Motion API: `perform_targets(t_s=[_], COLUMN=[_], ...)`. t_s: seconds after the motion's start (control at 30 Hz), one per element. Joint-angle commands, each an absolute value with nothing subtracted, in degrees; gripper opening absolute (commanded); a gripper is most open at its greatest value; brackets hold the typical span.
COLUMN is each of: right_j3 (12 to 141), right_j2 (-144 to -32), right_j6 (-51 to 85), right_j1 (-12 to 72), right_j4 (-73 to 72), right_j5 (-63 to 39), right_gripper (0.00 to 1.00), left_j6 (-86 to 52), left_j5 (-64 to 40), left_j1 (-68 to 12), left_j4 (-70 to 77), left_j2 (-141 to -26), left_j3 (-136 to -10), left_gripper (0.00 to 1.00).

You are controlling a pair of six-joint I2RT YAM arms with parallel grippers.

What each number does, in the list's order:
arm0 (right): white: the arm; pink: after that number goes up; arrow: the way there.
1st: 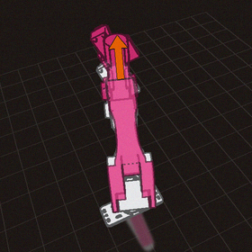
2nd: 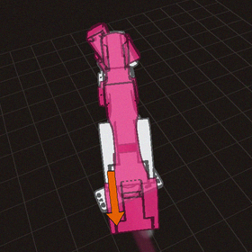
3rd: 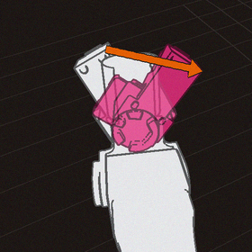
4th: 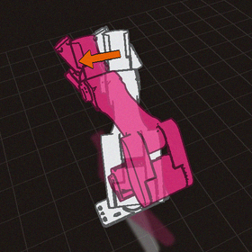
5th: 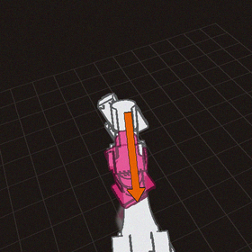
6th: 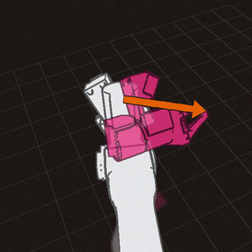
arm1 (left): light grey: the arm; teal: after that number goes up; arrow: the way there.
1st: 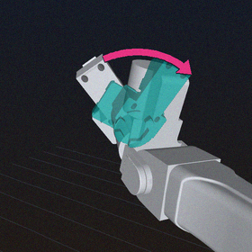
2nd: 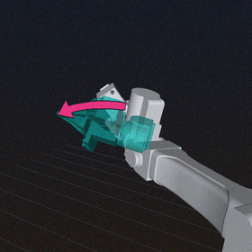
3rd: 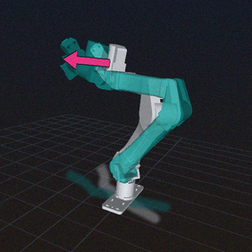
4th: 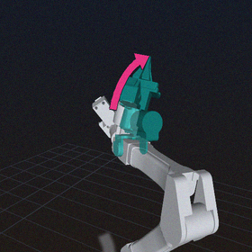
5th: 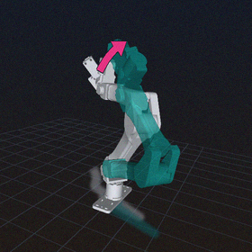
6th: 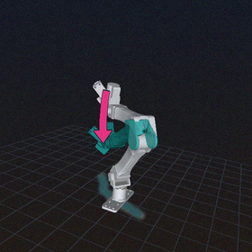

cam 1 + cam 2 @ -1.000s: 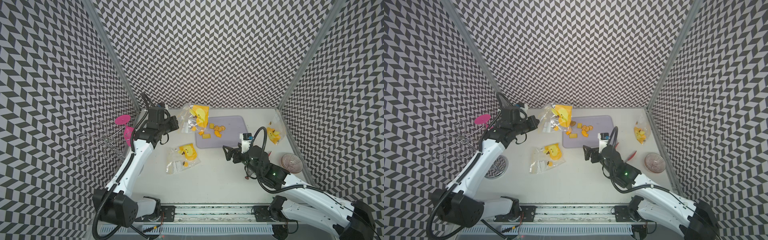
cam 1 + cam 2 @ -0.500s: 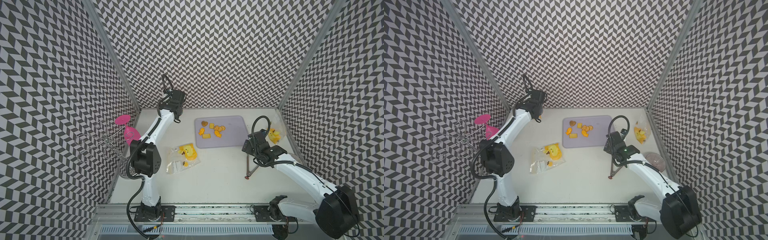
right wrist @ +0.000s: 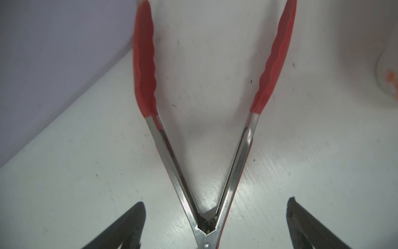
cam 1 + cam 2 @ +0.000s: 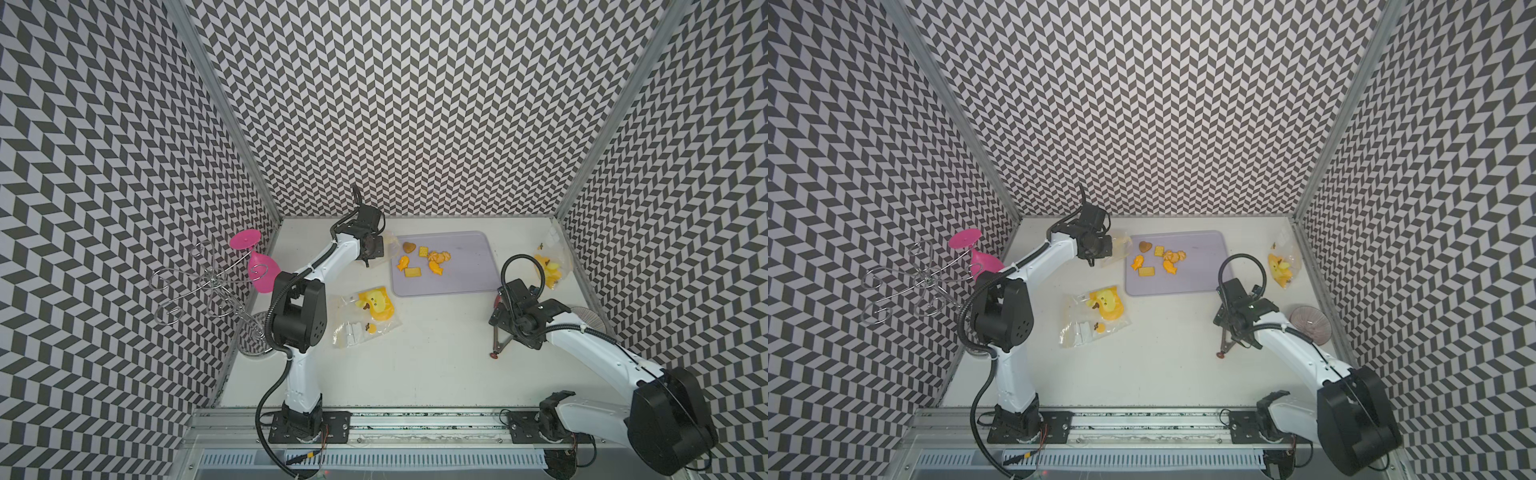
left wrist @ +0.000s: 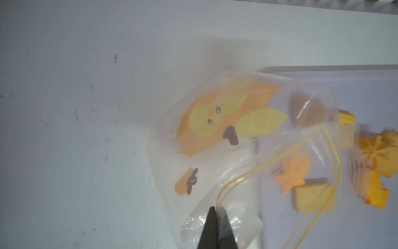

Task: Put the cookies into a resealable bag to prevent moisture
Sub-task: Pick up the ziploc bag from the center of the board.

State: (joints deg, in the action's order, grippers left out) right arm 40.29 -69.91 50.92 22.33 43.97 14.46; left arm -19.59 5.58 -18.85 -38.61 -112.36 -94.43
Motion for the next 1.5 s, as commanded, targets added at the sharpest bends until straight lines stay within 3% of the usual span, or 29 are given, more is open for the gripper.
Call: perform_targets(t_s=[0.0, 0.4, 0.6, 0.77, 0.93, 1.03, 1.47], right_j3=[39.0, 35.7, 36.1, 36.1, 36.0, 35.9, 32.7], right_j2=[-68.3, -72.1, -74.9, -75.6, -76.5, -77.3, -76.8], right_j6=[53.5, 55.3, 54.6, 53.9, 53.3, 53.2, 54.5], right_j1=[22.5, 22.6, 22.6, 22.6, 22.6, 22.6, 22.6], right_j4=[39.2, 33.1, 30.9, 30.1, 29.8, 29.5, 25.1], right_j5=[11.6, 12.6, 13.4, 14.3, 14.6, 14.6, 17.9], right_gripper=[1.00, 1.00, 1.00, 1.00, 1.00, 1.00, 0.85], left_j6=[-21.2, -22.2, -24.2, -27.6, -30.2, -27.5, -27.3], left_j5=[-4.0, -6.9, -3.7, 12.3, 42.2, 49.5, 29.1], left_j1=[-17.8, -16.3, -14.5, -10.1, -8.3, -8.4, -19.0], left_j4=[-31.8, -29.0, -29.8, -36.0, -48.0, -48.1, -41.4], left_j2=[-109.3, -107.6, -104.8, -98.9, -95.5, -95.4, -104.1], left_j3=[-91.7, -88.3, -87.5, -89.0, -96.5, -97.5, -91.1], left_gripper=[0.00, 0.00, 0.00, 0.00, 0.00, 0.00, 0.00])
